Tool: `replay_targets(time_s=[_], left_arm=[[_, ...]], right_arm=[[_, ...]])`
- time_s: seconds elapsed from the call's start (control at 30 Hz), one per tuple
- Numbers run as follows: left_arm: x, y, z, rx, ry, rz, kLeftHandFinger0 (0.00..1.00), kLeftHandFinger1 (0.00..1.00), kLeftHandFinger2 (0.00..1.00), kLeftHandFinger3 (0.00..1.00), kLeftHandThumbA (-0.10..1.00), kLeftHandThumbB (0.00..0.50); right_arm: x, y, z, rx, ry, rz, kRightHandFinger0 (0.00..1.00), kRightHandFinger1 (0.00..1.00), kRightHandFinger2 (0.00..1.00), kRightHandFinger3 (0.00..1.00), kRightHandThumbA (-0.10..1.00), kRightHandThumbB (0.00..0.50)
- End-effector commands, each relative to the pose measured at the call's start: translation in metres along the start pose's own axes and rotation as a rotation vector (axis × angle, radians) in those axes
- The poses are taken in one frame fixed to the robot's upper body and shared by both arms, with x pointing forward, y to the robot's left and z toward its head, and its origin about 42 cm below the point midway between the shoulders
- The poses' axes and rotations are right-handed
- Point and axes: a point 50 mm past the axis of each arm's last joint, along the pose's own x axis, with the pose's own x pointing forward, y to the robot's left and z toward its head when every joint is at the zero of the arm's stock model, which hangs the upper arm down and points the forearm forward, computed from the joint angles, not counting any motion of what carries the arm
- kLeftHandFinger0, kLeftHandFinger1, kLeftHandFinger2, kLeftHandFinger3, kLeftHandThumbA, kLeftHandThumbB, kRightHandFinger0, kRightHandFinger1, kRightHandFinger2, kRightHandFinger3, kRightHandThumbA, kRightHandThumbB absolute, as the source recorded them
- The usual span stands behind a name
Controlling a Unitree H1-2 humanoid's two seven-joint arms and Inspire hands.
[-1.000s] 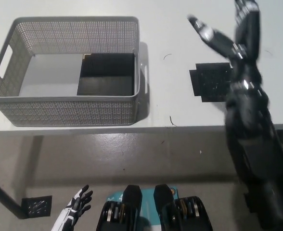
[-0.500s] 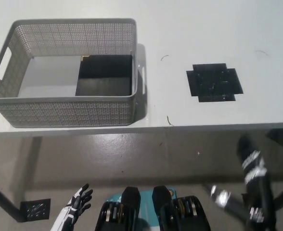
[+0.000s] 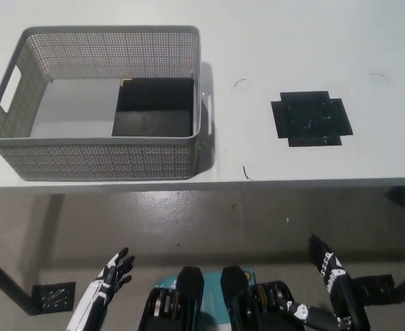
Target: A notebook is kept standing on the table on the right hand side and a container is kept on the left hand side and the robot uses its right hand to grab the notebook and places it in the container
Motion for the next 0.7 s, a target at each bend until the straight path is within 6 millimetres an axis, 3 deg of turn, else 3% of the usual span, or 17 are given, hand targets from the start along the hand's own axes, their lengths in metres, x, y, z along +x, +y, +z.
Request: replay_targets(time_s=[0.0,0.13,0.3,0.67], left_arm=[[0.012,0.002,0.014,0.006,-0.049,0.0,1.0,1.0,1.0,1.0,1.0,0.15],[0.021,0.004,0.02,0.017,-0.062,-0.001,1.0,1.0,1.0,1.0,1.0,0.179],[0.028,0.007,0.025,0.022,-0.086,0.007,1.0,1.0,1.0,1.0,1.0,0.144],[0.039,0.011,0.029,0.029,-0.099,0.024,1.0,1.0,1.0,1.0,1.0,0.157]], right_arm=[[0.018,-0.005,0.012,0.022,-0.066,0.032,1.0,1.0,1.0,1.0,1.0,0.488],[0.03,-0.008,0.016,0.021,-0.085,0.032,1.0,1.0,1.0,1.0,1.0,0.465],[0.037,-0.011,0.021,0.024,-0.09,0.025,1.0,1.0,1.0,1.0,1.0,0.404],[0.047,-0.014,0.028,0.025,-0.108,0.029,1.0,1.0,1.0,1.0,1.0,0.369]])
